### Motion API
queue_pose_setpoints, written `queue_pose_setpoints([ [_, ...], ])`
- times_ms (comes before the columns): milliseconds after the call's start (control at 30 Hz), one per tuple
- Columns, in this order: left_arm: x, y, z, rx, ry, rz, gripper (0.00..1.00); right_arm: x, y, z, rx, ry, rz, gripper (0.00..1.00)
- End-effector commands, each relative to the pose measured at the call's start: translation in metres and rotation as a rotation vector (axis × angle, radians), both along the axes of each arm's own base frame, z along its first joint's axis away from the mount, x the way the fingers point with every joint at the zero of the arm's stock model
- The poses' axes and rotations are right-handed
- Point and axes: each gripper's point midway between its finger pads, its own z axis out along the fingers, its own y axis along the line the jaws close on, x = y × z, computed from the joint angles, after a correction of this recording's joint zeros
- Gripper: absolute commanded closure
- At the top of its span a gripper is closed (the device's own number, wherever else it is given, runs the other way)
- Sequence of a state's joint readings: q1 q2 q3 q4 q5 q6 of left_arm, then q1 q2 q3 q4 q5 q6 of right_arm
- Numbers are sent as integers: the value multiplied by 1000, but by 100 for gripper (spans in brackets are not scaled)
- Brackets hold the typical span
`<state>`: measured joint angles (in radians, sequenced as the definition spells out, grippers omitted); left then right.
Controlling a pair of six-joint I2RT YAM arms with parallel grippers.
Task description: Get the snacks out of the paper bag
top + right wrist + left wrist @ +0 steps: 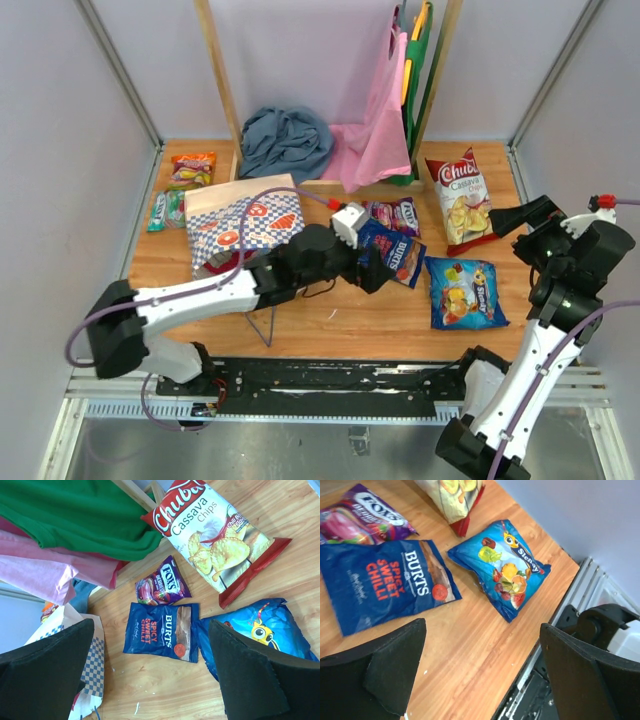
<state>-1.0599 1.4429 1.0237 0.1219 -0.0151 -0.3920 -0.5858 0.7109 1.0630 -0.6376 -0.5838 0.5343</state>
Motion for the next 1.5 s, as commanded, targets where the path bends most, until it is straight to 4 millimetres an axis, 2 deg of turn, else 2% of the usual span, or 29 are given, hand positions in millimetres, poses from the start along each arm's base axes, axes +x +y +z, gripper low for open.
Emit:
queue_pose_setpoints([
  [0, -1, 47, 6, -58, -8, 180, 0, 4, 0, -2, 31, -22, 6, 2],
  [67, -5, 73, 11, -92, -1, 244, 0, 4, 0, -2, 31, -21, 6, 2],
  [300, -5, 159, -10, -159, 69, 555, 0, 5, 3, -8, 54, -24, 15, 1],
  [433, -7, 190, -27, -236, 140, 690, 0, 5, 4, -9, 65, -24, 19, 1],
  [567, -3, 206, -59, -147, 200, 819, 0, 5, 5, -10, 69, -26, 22, 1],
  [667, 1, 212, -69, -120, 200, 880, 0, 4, 7, -9, 62, -26, 30, 1],
  [733, 4, 215, -62, -133, 177, 893, 0, -1, 7, -3, 16, -32, 33, 1],
  [800, 6, 211, -47, -147, 137, 857, 0, -10, 5, 5, -78, -35, 9, 1],
  [933, -7, 177, -11, -167, 31, 578, 0, -24, 11, 20, -187, -80, 8, 1],
  [1100, -26, 148, 0, -38, 17, 366, 0, -19, 25, 13, -162, -82, 80, 1],
  [1200, -40, 133, 22, -17, -52, 261, 0, -14, 31, 7, -163, -66, 105, 1],
  [1300, -39, 125, 48, 43, -103, 214, 0, -4, 46, 1, -194, -33, 165, 1],
  [1367, -28, 128, 66, 142, -149, 241, 0, 4, 64, -5, -252, 1, 220, 1],
  [1467, -12, 144, 96, 276, -204, 320, 0, 13, 92, -16, -386, 47, 277, 1],
])
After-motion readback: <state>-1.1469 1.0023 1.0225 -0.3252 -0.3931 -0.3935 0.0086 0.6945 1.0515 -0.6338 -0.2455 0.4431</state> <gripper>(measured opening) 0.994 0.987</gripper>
